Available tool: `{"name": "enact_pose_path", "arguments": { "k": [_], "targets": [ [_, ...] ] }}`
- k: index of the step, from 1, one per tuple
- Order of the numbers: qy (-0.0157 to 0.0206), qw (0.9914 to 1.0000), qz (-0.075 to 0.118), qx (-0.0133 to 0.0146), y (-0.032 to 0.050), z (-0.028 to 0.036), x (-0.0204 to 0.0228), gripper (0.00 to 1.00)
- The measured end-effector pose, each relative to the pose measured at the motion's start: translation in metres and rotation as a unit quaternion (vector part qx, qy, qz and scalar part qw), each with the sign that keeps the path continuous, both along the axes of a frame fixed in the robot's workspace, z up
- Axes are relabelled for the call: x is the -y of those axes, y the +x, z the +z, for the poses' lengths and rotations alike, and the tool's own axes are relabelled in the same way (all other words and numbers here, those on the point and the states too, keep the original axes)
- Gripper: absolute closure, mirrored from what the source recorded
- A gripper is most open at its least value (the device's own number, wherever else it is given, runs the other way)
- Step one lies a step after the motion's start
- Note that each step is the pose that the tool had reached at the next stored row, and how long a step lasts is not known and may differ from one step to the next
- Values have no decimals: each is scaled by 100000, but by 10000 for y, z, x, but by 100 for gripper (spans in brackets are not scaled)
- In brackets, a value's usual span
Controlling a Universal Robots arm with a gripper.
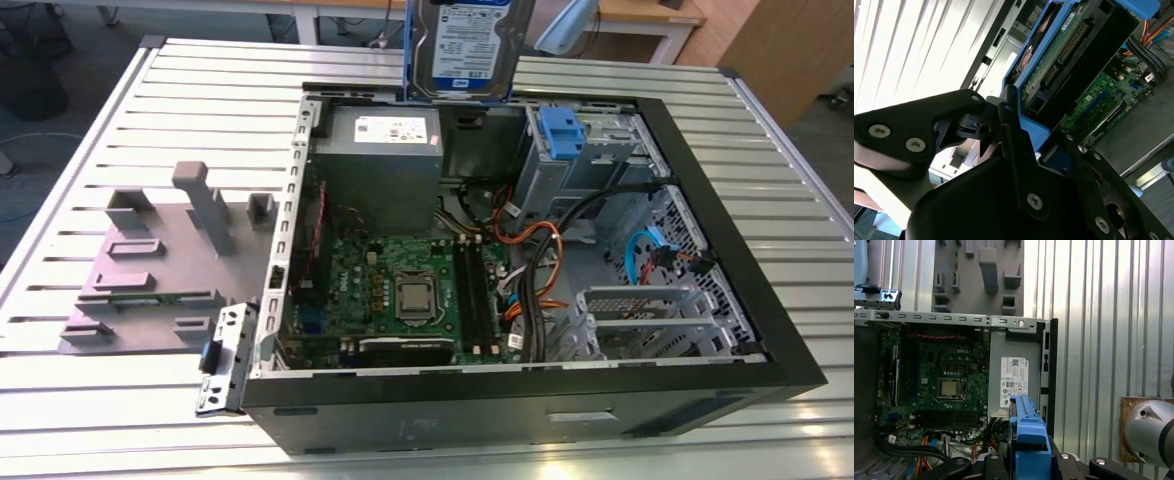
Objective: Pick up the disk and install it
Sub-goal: 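Pick up the disk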
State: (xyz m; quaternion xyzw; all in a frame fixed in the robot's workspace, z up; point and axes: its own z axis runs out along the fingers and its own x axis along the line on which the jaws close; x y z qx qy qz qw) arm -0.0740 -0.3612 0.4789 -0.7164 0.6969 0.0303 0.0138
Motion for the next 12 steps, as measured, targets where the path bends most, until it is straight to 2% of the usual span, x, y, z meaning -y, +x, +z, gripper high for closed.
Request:
{"name": "enact_pose_path", "arguments": {
  "k": [12],
  "targets": [
    [-1, 100000, -2, -1, 26, 0, 0, 63]
  ]
}}
